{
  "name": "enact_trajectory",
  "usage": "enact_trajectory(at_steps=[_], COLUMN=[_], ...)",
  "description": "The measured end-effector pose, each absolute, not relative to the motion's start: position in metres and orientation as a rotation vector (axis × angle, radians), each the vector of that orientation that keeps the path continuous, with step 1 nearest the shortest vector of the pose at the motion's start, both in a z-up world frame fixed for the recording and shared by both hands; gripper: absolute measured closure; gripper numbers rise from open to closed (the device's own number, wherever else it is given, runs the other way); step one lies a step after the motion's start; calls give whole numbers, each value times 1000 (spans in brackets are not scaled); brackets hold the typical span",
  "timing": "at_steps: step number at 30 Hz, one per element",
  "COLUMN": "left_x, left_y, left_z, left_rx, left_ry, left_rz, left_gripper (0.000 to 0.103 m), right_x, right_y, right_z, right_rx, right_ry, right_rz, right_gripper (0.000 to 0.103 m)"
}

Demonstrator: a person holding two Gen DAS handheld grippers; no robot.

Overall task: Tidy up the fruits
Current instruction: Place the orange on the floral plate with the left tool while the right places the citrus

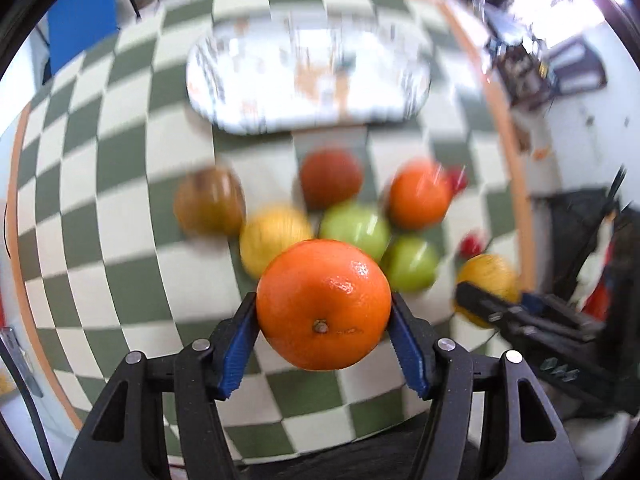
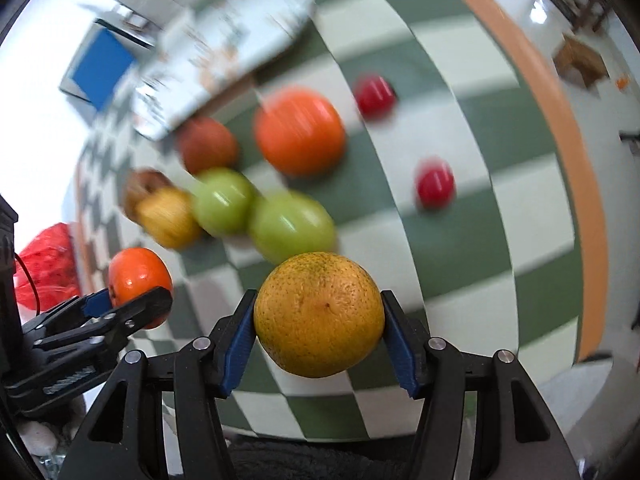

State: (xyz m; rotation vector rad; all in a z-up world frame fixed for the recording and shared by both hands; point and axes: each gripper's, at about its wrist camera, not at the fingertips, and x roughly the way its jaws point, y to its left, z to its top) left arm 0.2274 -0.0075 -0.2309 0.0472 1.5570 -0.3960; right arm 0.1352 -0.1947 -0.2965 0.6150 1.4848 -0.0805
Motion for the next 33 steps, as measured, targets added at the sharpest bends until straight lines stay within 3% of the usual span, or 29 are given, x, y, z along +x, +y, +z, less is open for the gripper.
enact_trajectory(at_steps=[5, 15, 24, 33], left_x=[309, 436, 467, 473], left_y=[-27, -42, -39, -48], left_z=[-202, -289, -327, -335], left_rx=[-42, -163, -280, -214], left_ry=[1479, 1582, 1695, 1720], left_rz=[-329, -170, -149, -145], left_gripper=[43, 43, 43, 42], right_x=[221, 382, 431, 446], right_y=[-203, -194, -190, -185], right_z=[-269, -323, -354, -355], right_rx=[581, 386, 308, 301], right_ry=[1394, 1362, 1388, 1417], right_rz=[-19, 27, 83, 149], right_gripper=[41, 42, 42, 41])
